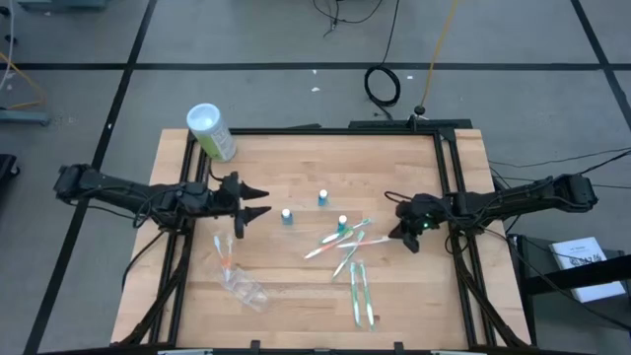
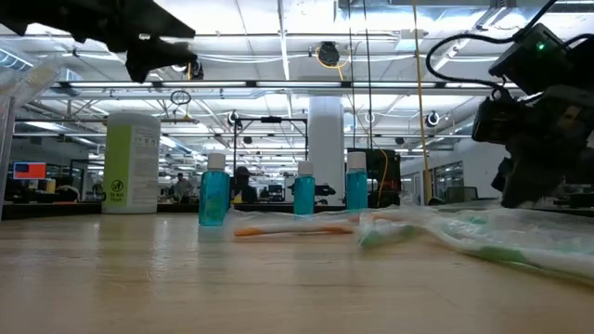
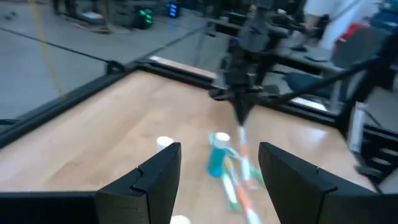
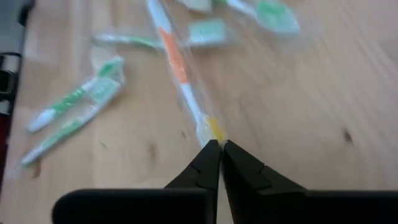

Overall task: Pick & Place toothbrushing station
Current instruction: Put the orange toothbrush into the transparent organizer

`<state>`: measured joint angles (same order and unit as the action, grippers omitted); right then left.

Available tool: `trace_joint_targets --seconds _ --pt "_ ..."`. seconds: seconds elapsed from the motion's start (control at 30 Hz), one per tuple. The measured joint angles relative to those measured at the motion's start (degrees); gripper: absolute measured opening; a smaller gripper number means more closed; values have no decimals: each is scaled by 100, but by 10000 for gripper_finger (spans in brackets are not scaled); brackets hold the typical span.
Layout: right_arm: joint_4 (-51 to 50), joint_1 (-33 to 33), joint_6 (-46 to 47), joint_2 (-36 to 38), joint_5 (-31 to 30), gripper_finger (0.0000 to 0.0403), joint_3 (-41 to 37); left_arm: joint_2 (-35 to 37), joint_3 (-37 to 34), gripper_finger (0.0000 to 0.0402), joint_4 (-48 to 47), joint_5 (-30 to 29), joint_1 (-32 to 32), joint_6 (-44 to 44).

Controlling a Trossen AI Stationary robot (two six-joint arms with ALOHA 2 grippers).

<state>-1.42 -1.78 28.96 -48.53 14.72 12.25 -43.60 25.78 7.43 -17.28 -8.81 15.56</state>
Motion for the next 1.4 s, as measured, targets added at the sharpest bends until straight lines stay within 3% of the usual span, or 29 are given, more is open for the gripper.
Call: trace_joint_targets --seconds 0.13,0.3,0.47,0.6,0.77,0.93,1.4 --pt "645 0 -106 0 7 49 0 -512 394 218 -241 49 -57 -99" --pt "1312 0 -168 0 -12 126 -43 -1433 1082 218 -682 226 -119 -352" --pt "2904 0 -434 -4 -358 191 -363 -2288 1742 218 -948 863 -152 -499" --pt "4142 0 -871 -4 -854 218 -607 -3049 2317 218 -1676 949 -150 -495" --pt "4567 -2 -1160 -4 -1023 225 -643 -3928 3007 218 -2508 1010 -152 -208" --pt "4619 -2 -1214 -2 -1023 218 -643 -4716 3343 218 -2540 1305 -284 -91" --pt "4498 0 -1445 -63 -1023 212 -649 -6145 3873 218 -2611 1115 -535 121"
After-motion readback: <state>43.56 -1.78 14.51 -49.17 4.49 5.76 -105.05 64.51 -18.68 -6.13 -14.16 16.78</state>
